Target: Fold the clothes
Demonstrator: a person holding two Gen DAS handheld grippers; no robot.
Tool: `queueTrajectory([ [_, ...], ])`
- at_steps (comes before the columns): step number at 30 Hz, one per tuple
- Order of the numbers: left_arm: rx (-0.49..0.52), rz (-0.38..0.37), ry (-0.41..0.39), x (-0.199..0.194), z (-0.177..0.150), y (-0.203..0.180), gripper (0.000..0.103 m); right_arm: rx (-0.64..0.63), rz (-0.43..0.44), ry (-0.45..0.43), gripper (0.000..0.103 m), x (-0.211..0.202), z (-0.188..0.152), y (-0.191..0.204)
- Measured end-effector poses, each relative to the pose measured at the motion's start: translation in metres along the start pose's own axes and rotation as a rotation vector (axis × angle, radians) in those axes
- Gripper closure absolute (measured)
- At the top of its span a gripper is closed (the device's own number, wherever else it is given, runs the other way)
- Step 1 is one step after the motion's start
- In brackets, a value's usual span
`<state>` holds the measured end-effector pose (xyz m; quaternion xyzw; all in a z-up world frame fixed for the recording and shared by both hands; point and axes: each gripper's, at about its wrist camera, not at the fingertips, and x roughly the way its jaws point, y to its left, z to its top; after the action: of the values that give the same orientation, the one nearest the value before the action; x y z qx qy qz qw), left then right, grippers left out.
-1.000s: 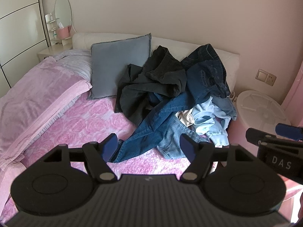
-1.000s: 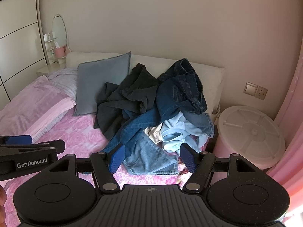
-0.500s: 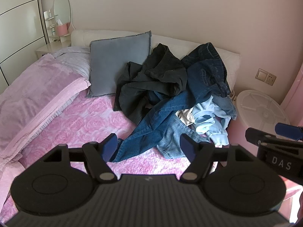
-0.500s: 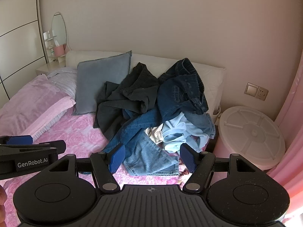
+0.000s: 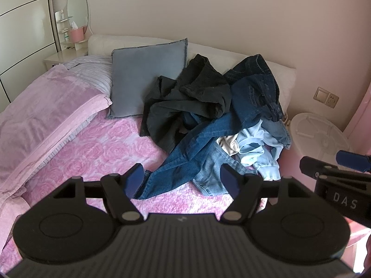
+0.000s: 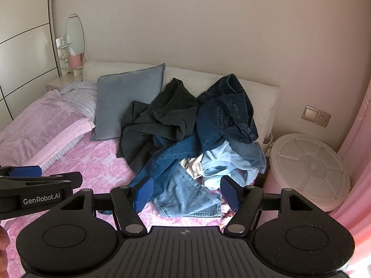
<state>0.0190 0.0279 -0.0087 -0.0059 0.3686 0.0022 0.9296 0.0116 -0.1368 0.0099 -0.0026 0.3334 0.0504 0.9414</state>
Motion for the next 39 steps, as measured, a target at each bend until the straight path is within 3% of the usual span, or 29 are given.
queueTrajectory([
  [26,-0.018,0.004,0.031,0.008,0.003,0.005,0.033,-0.01,0.002,0.028,0.035,0.008,0.001,0.001],
  [39,-0.038,0.019,0.077,0.035,0.006,0.008,0.033,-0.029,0.016,0.067,0.035,0.032,0.003,-0.008],
])
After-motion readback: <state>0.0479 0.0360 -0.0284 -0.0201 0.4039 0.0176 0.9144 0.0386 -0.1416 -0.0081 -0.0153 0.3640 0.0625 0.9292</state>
